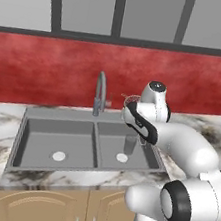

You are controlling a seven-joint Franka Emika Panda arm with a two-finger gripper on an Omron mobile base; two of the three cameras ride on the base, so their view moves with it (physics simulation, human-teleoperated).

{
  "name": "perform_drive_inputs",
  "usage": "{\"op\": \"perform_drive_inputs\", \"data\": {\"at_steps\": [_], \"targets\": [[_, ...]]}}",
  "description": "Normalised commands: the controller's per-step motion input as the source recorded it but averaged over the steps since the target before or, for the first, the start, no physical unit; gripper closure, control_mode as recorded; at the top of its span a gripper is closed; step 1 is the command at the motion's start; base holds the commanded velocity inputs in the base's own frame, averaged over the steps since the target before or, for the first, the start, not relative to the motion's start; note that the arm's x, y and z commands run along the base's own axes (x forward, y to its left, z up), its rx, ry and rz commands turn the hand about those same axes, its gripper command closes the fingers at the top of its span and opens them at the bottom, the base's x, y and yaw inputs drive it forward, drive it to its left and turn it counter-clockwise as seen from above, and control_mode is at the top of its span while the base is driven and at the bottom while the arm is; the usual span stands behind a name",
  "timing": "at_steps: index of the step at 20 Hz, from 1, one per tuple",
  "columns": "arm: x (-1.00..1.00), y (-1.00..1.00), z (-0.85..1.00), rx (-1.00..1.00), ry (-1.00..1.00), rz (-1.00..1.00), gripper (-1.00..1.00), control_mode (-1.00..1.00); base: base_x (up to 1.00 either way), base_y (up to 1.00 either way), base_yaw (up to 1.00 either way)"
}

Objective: Place the strainer in the left basin and the glass cup in the right basin of the sink.

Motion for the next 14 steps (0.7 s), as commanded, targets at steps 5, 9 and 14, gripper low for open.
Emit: {"op": "perform_drive_inputs", "data": {"at_steps": [5,9,14], "targets": [[0.0,0.0,0.0,0.0,0.0,0.0,1.0,1.0,-0.06,0.47,0.0],[0.0,0.0,0.0,0.0,0.0,0.0,1.0,1.0,-0.08,0.49,0.0],[0.0,0.0,0.0,0.0,0.0,0.0,1.0,1.0,-0.14,0.49,0.0]]}}
